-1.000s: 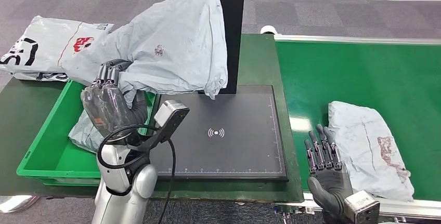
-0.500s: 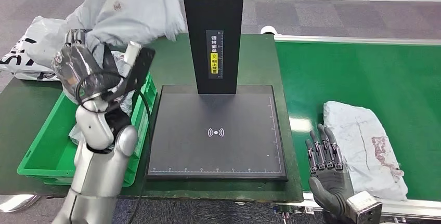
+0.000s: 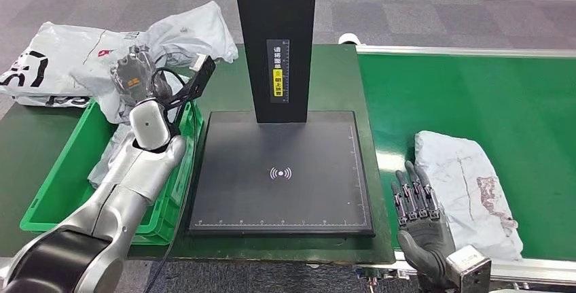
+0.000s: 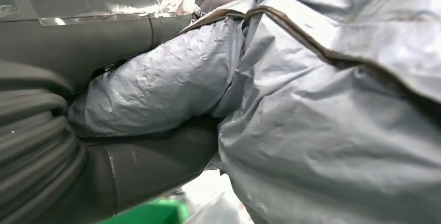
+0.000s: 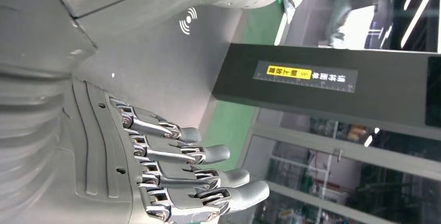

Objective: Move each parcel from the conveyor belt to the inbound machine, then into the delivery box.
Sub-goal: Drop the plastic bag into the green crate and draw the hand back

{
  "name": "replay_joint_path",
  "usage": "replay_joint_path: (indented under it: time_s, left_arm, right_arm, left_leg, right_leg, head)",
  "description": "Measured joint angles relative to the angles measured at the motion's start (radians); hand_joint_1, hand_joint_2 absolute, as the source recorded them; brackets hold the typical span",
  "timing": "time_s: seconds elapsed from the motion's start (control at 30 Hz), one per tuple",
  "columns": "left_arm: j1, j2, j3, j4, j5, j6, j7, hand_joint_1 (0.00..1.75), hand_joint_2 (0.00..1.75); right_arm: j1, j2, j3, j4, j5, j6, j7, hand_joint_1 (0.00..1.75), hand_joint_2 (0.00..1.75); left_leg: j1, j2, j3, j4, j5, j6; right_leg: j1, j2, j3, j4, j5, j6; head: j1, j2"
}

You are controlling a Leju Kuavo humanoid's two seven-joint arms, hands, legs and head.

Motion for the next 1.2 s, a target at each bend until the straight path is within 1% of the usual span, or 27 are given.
replay_joint_path:
  time_s: [0.1,0.2,0.3,0.43,0.67,1.03,1.1,1.2]
  left_arm:
    - [-0.012,0.009,0.006,0.113,0.000,-0.004,0.015,1.75,1.75]
    - [-0.017,0.019,0.014,0.196,0.000,-0.043,0.023,1.75,1.75]
    - [-0.018,0.036,0.033,0.249,0.000,-0.087,0.025,1.75,1.75]
    - [-0.020,0.064,0.070,0.284,0.000,-0.108,0.026,1.75,1.75]
    - [-0.018,0.129,0.186,0.297,0.000,-0.148,0.026,1.75,1.75]
    - [-0.011,0.158,0.255,0.292,0.000,-0.154,0.026,1.75,1.75]
    - [0.001,0.164,0.276,0.266,0.000,-0.158,0.026,1.75,1.75]
    - [0.038,0.169,0.305,0.182,0.000,-0.176,0.026,1.75,1.75]
  right_arm:
    - [-0.014,0.000,0.000,0.011,0.005,0.004,0.001,0.00,1.75]
    - [-0.029,0.000,0.000,0.024,0.007,0.005,0.004,0.00,1.75]
    - [-0.043,0.000,0.000,0.037,0.007,0.002,0.006,0.00,1.75]
    - [-0.058,-0.001,0.000,0.054,0.008,-0.002,0.007,0.00,1.75]
    - [-0.076,-0.002,0.000,0.078,0.013,-0.012,0.011,0.00,1.75]
    - [-0.085,-0.002,0.000,0.090,0.016,-0.019,0.011,0.00,1.75]
    - [-0.085,-0.002,0.000,0.091,0.017,-0.024,0.012,0.00,1.75]
    - [-0.085,-0.002,0.000,0.091,0.018,-0.027,0.013,0.00,1.75]
  left_leg:
    - [0.000,0.000,0.000,0.000,0.000,0.000]
    - [0.000,0.000,0.000,0.000,0.000,0.000]
    - [0.000,0.000,-0.001,0.000,0.000,0.000]
    - [0.000,0.000,-0.001,0.000,0.000,0.000]
    - [0.002,0.000,-0.001,0.000,0.000,-0.001]
    - [0.002,-0.001,-0.001,0.000,0.000,-0.001]
    - [0.002,-0.001,-0.001,0.000,0.000,-0.001]
    - [0.002,0.000,-0.001,0.000,0.000,-0.001]
  right_leg:
    - [0.000,0.000,0.000,0.000,0.000,0.000]
    - [0.000,0.000,0.000,0.000,0.000,0.000]
    - [0.000,0.000,0.000,0.000,0.000,0.000]
    - [0.000,0.000,0.000,0.000,0.000,0.000]
    - [0.002,0.000,-0.001,0.000,0.000,-0.001]
    - [0.002,0.000,0.000,0.000,-0.001,-0.001]
    - [0.002,0.000,0.000,0.000,-0.001,-0.001]
    - [0.002,0.000,-0.001,0.000,-0.001,-0.001]
  head:
    - [0.000,0.000]
    - [0.000,0.000]
    - [0.000,0.000]
    - [0.000,0.000]
    - [0.000,0.000]
    - [0.000,0.000]
    - [0.000,0.000]
    - [0.000,0.000]
